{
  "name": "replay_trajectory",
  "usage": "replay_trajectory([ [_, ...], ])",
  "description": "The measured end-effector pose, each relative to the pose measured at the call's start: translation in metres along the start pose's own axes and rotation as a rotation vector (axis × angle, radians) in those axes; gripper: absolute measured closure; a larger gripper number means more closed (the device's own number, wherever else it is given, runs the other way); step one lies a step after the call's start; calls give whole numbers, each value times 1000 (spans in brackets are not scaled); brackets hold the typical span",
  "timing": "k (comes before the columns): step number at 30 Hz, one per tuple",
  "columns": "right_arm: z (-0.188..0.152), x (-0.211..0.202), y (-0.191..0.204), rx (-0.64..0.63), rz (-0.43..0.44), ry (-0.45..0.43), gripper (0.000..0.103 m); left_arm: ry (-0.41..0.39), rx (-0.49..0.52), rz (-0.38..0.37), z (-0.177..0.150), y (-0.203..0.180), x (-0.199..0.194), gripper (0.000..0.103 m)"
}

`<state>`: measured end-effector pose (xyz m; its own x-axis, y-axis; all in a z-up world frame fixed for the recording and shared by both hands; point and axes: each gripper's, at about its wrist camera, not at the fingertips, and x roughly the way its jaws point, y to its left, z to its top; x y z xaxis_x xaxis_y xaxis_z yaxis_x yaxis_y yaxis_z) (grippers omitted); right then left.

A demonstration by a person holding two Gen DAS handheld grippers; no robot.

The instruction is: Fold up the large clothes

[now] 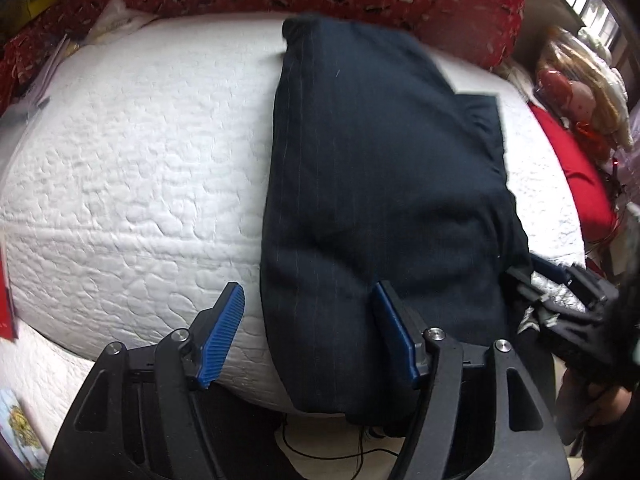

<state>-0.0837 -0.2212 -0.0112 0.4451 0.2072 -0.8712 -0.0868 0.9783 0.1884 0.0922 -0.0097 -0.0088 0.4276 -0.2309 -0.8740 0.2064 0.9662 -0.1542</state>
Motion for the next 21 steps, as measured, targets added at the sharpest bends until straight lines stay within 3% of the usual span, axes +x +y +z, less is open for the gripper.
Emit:
replay_trajectory([
  [3,-11,22,-6,47,-45,83,40,-10,-5,-4,1,1,-3,37],
  [6,-4,8,-9,69,-65,75,36,-22,1,-4,0,2,-8,37],
  [11,-6,1,-6,6,-183,65,32,-36,-24,-10,-11,5,-14,37],
  [21,-7,-17,-14,38,-264,39,20,-93,-19,50,-29,6,-34,37],
])
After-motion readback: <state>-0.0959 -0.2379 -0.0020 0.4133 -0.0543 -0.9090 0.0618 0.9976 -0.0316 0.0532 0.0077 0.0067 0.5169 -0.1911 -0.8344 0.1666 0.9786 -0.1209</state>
